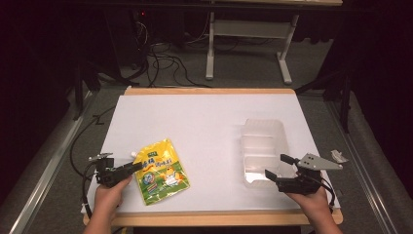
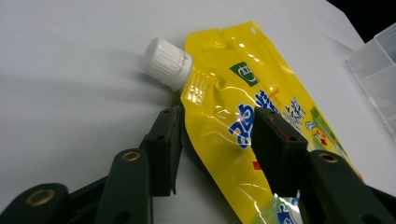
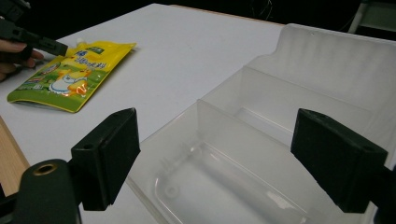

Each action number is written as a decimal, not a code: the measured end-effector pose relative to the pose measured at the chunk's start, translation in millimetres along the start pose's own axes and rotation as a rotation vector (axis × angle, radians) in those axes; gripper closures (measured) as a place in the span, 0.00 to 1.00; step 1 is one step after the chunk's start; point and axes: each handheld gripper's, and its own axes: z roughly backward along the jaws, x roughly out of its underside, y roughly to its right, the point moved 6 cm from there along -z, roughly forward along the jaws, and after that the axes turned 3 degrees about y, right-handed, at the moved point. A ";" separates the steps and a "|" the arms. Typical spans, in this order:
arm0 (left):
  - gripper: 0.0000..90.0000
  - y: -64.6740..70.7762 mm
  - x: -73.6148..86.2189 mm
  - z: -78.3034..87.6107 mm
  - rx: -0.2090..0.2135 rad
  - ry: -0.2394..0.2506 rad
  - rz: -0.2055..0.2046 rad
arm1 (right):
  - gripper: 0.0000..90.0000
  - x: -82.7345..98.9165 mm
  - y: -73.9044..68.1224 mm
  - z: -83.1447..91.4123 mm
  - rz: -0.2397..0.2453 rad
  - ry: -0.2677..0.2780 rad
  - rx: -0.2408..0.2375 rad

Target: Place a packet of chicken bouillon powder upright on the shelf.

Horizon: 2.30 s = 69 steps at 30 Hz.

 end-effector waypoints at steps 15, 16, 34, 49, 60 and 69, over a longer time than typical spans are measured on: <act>0.91 6.5 2.8 -0.5 0.000 -0.009 -0.057 | 0.18 0.3 -1.0 -1.0 0.002 0.000 -0.002; 0.92 7.1 3.1 -0.3 0.001 -0.011 -0.067 | 0.18 0.3 -1.1 -1.0 0.002 -0.001 -0.002; 1.00 31.1 -0.5 6.2 -0.039 0.074 -0.204 | 0.17 -0.5 -0.7 -0.1 -0.008 0.016 0.000; 1.00 69.4 -9.3 29.6 -0.032 0.251 -0.381 | 0.17 -4.0 -3.8 1.7 0.002 0.041 -0.004; 1.00 105.3 -12.2 45.1 -0.011 0.357 -0.502 | 0.17 -8.4 -19.5 -1.4 0.032 0.048 -0.036; 1.00 137.1 -13.5 52.5 0.049 0.411 -0.570 | 0.17 -8.0 -21.6 -3.0 0.021 0.039 -0.039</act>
